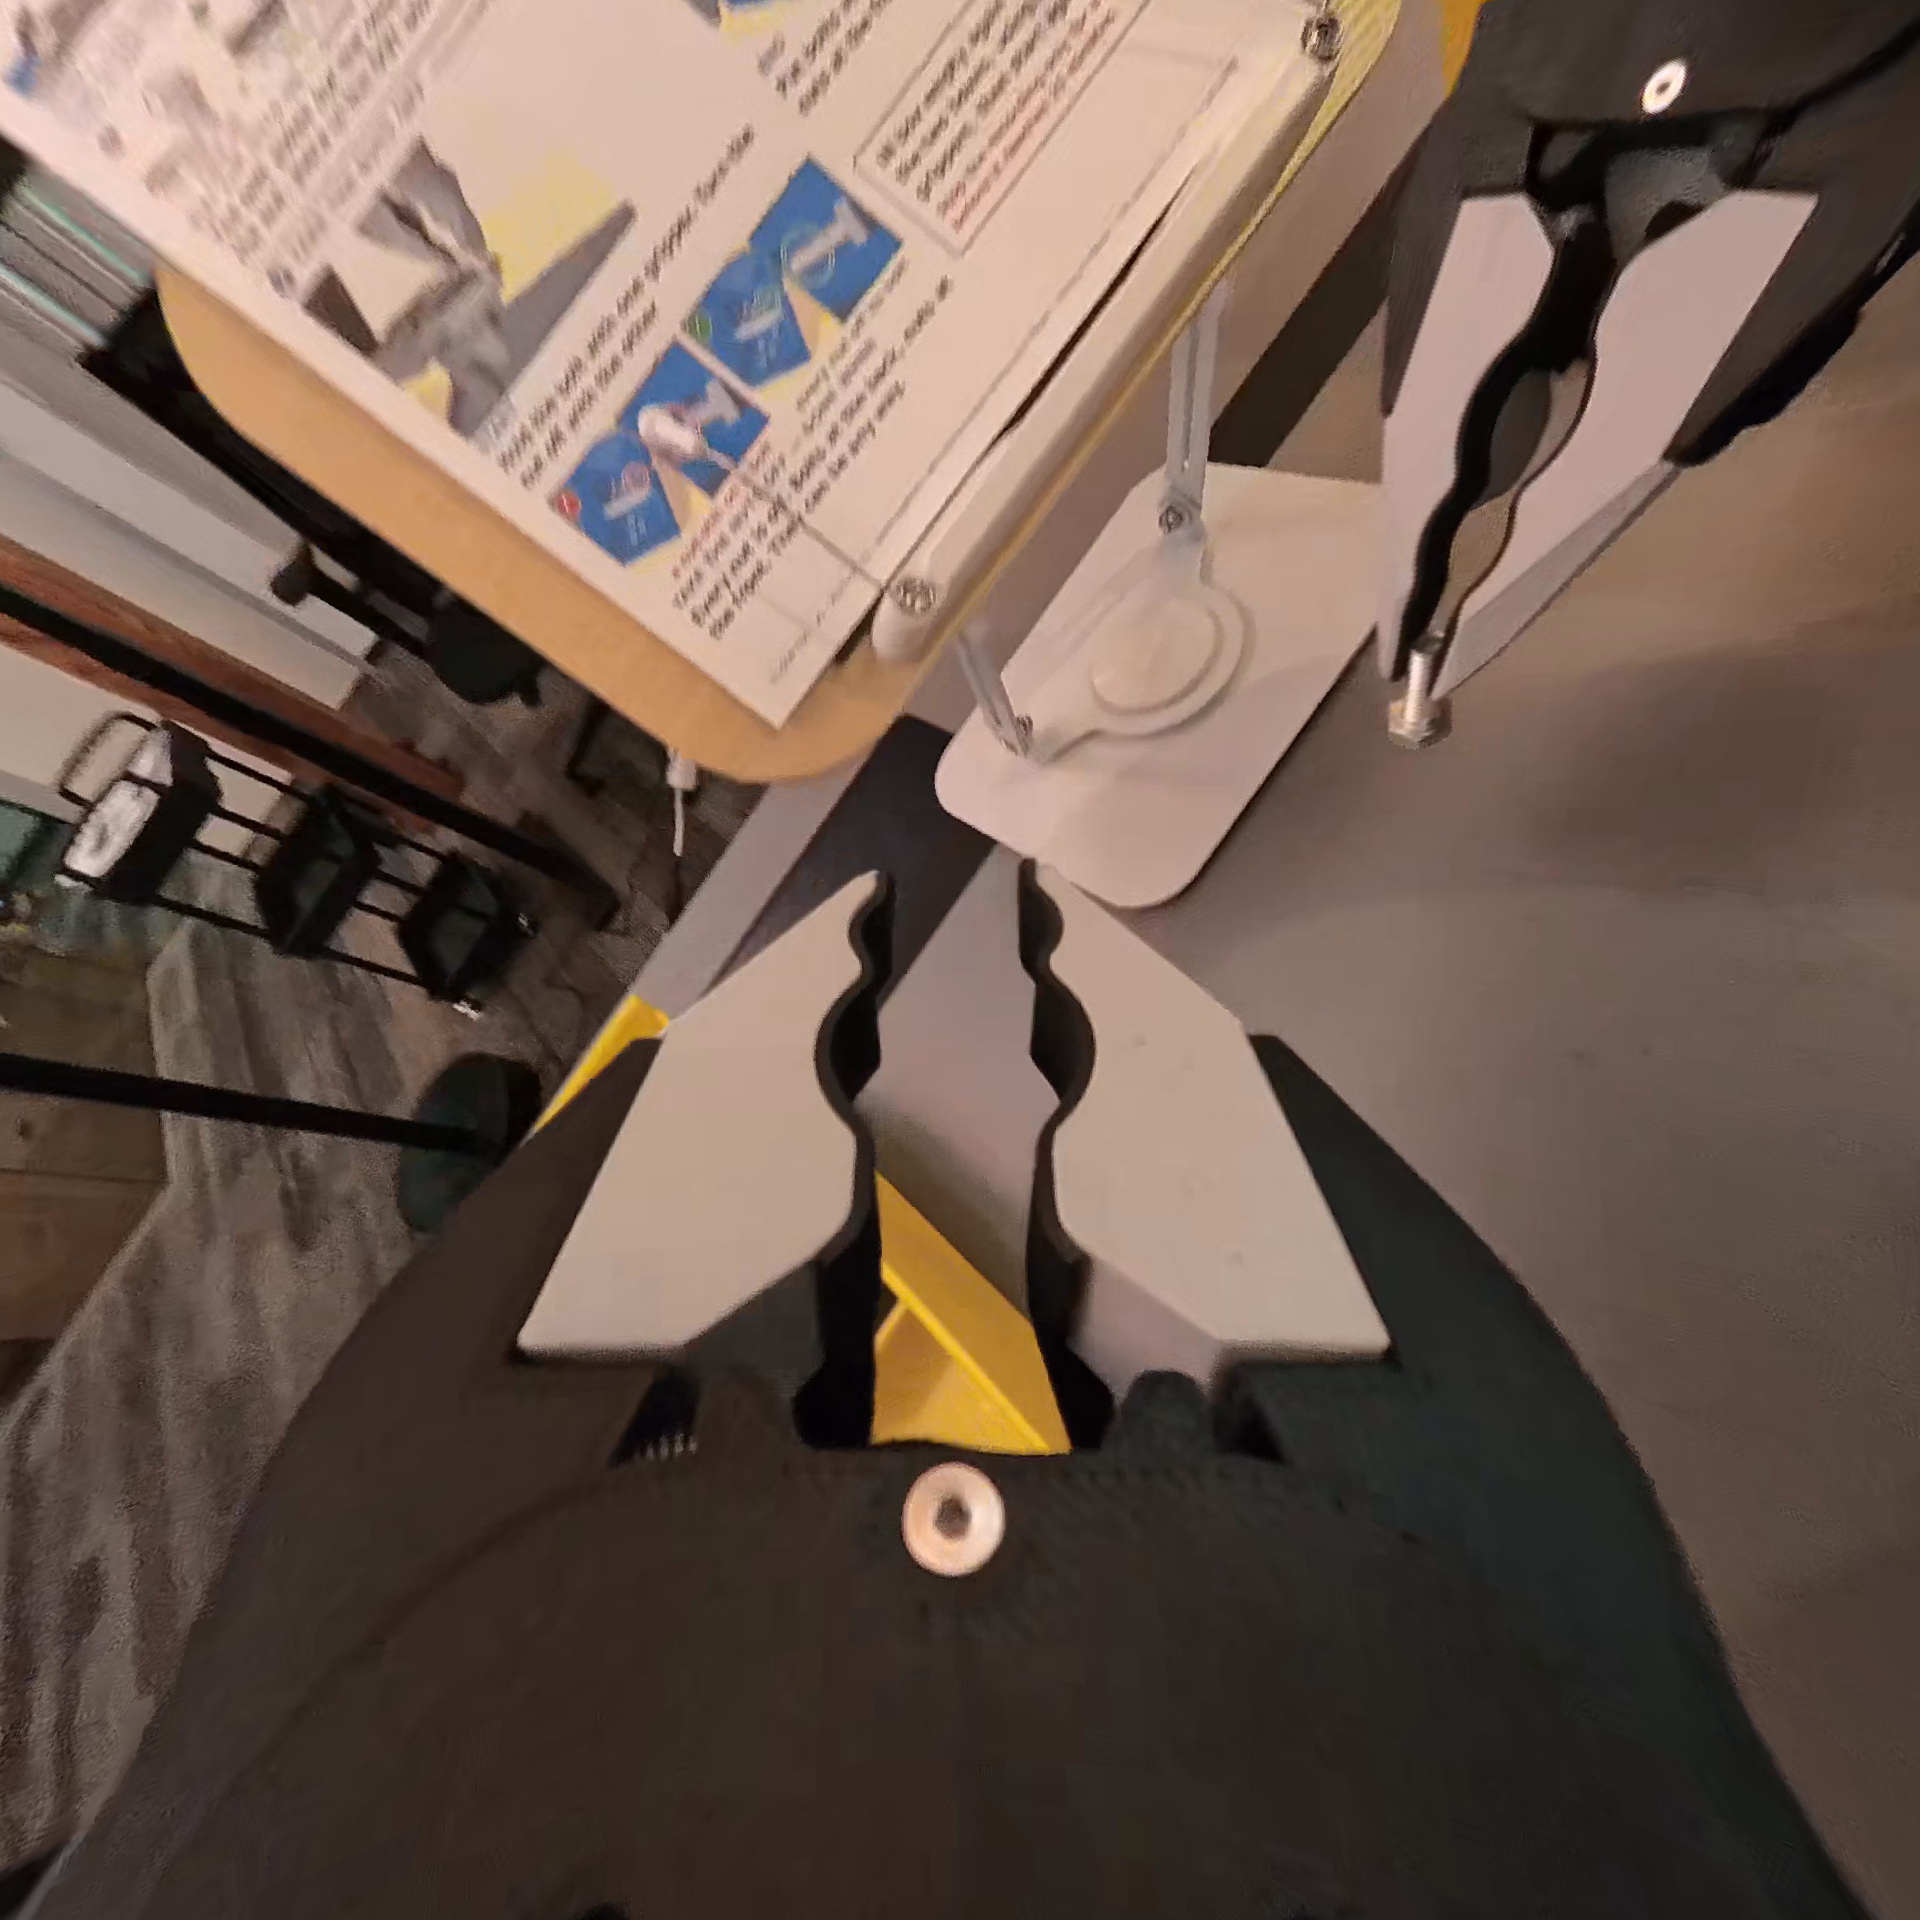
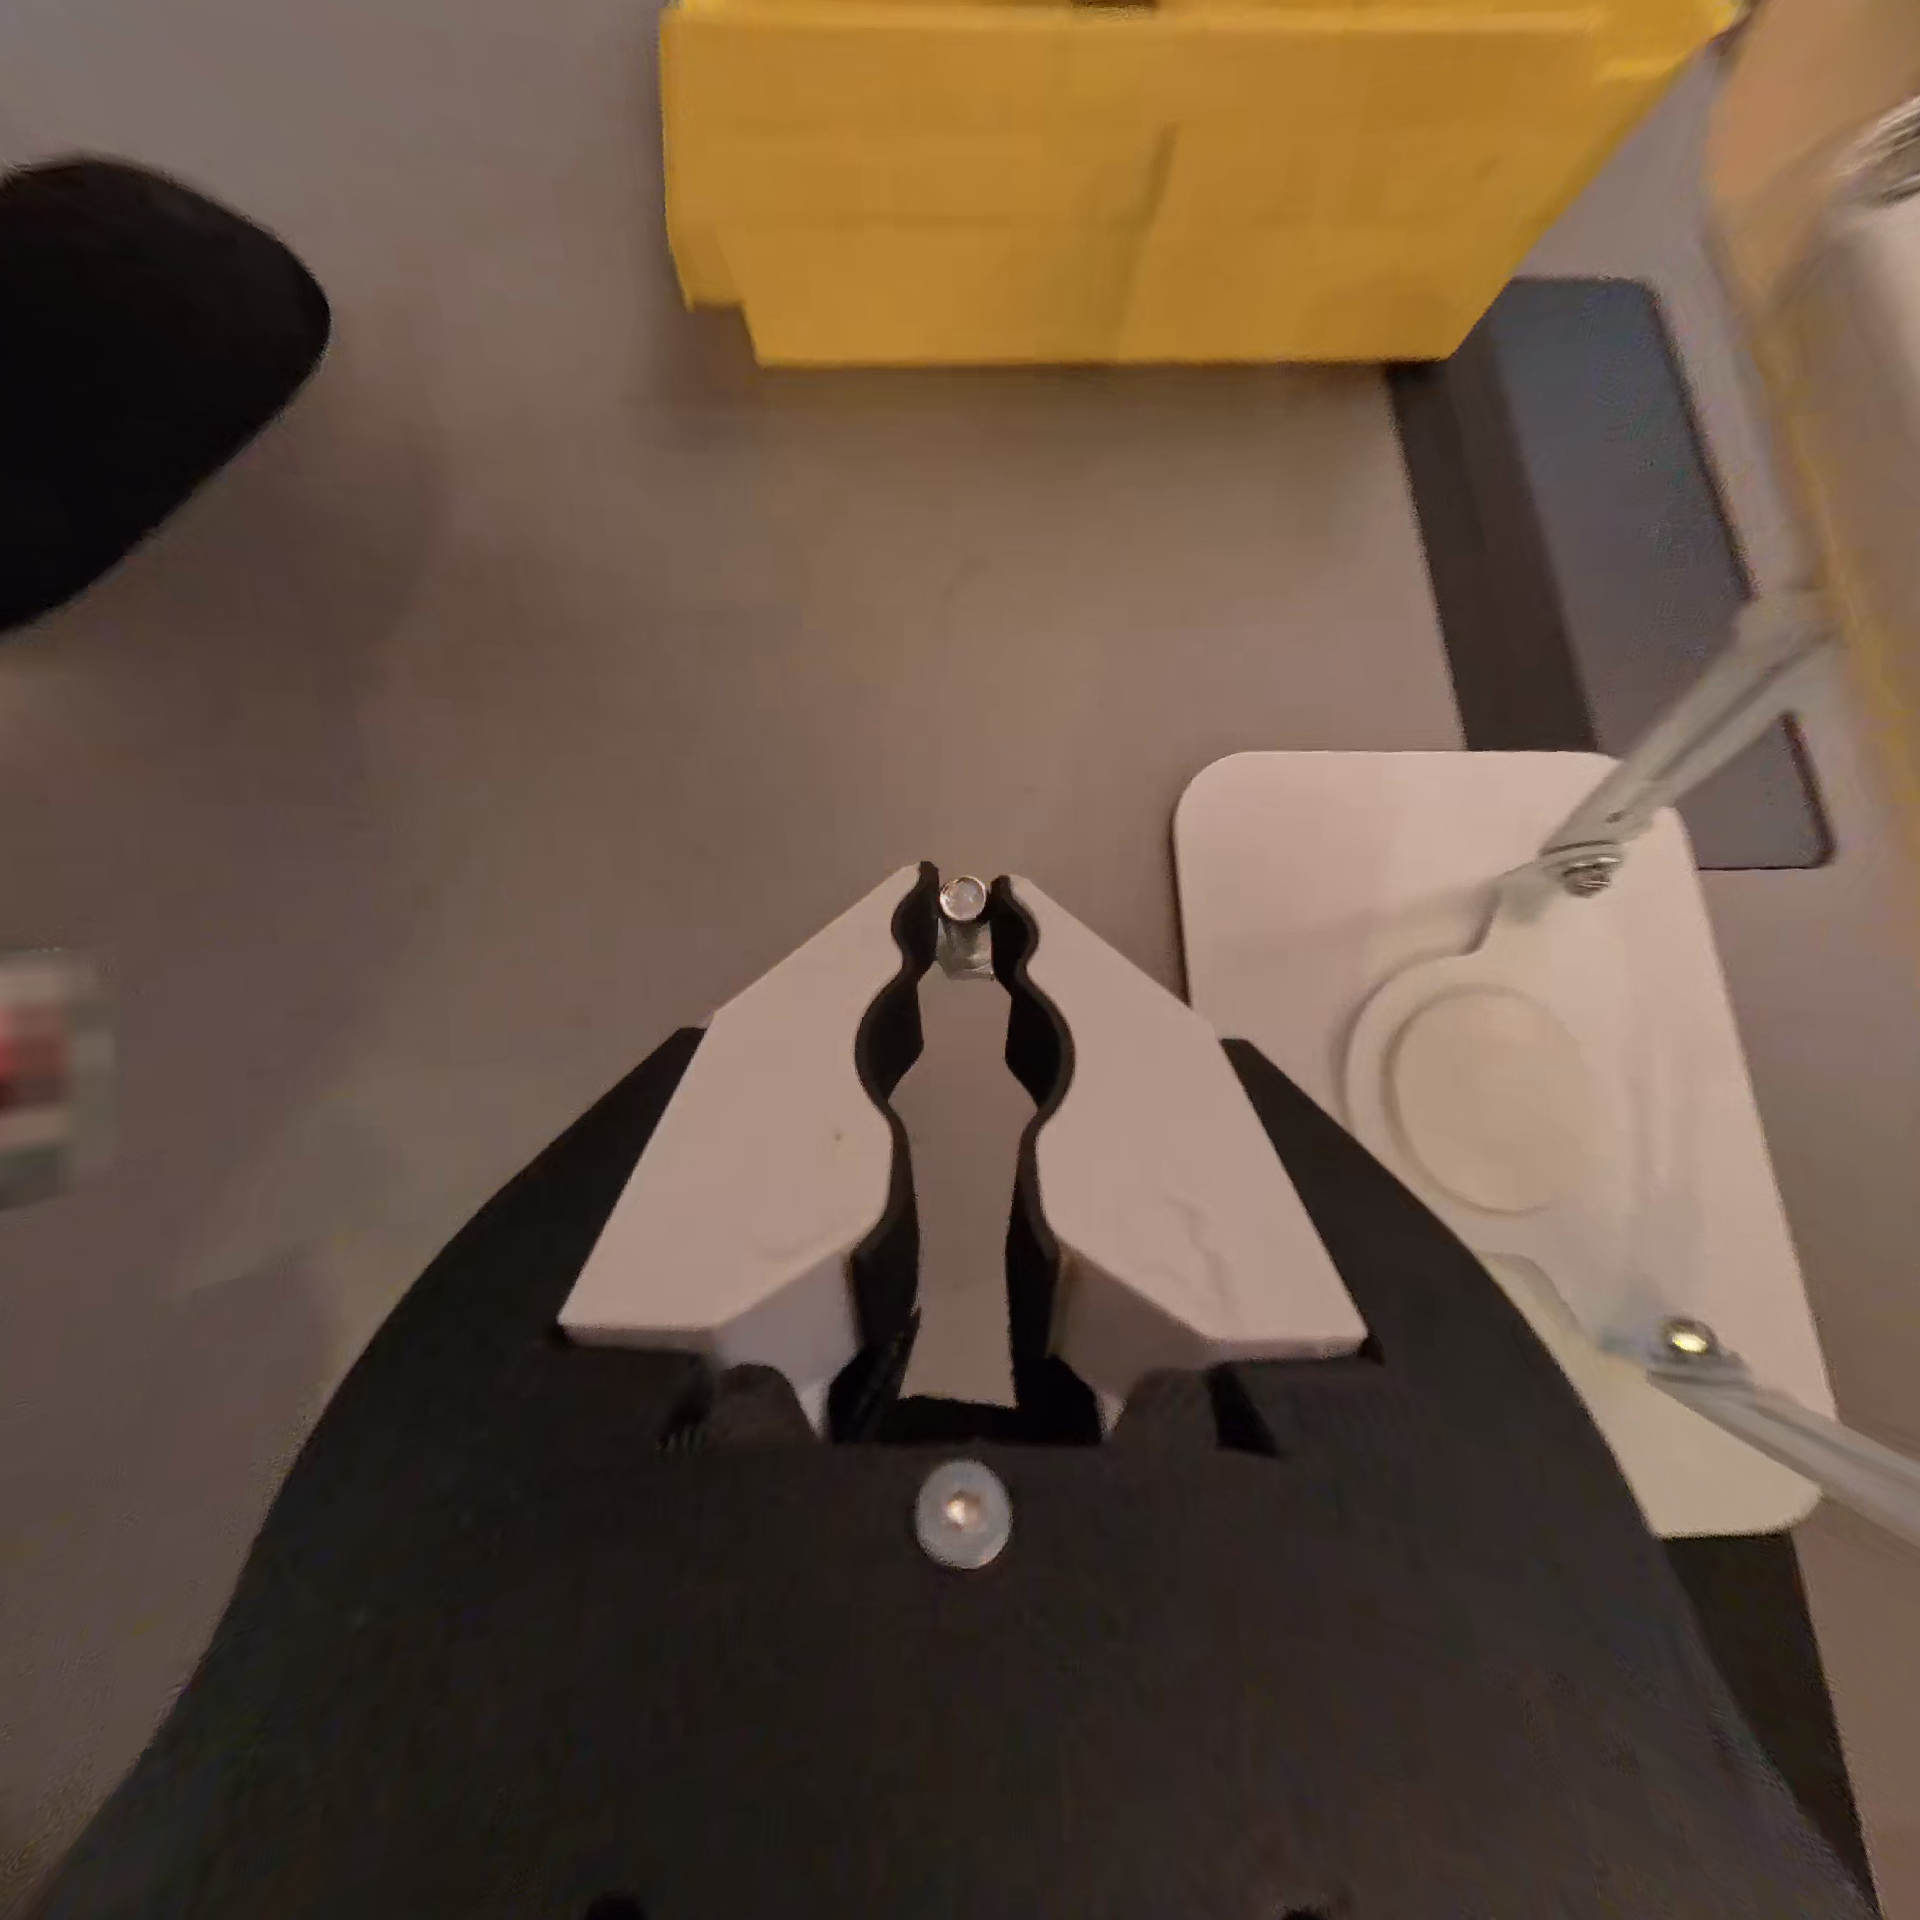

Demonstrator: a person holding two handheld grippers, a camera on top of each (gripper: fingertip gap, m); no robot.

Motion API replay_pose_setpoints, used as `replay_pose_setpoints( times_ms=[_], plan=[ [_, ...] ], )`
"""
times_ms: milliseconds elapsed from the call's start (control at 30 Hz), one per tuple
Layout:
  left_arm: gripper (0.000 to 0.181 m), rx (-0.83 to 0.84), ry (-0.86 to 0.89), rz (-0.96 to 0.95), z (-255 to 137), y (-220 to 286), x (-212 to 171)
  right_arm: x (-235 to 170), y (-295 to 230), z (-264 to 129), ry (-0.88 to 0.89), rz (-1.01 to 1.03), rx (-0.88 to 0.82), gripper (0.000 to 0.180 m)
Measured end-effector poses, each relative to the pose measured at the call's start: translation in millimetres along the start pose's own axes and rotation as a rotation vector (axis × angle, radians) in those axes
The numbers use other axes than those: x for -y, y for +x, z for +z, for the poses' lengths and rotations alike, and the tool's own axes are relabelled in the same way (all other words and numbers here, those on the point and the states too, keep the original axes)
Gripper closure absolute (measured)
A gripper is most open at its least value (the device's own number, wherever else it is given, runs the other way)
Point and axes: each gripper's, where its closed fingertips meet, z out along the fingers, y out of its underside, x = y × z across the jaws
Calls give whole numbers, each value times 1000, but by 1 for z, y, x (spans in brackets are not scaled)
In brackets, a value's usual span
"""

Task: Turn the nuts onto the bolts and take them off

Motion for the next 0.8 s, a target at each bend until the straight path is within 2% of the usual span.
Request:
replay_pose_setpoints(
  times_ms=[200,367,533,667,800],
  plan=[
    [144,-10,-66,-106,-17,-14,-37,-27,-12,38,-117,-32,74,172],
    [144,2,-148,-143,-26,-24,-70,-47,-15,54,-176,-14,110,172],
    [144,8,-188,-195,-36,-35,-94,-49,-17,56,-170,13,134,171],
    [144,21,-243,-230,-45,-45,-116,-50,-15,56,-177,25,127,156],
    [144,28,-295,-256,-53,-51,-136,-46,-13,50,-165,33,115,149]
  ],
)
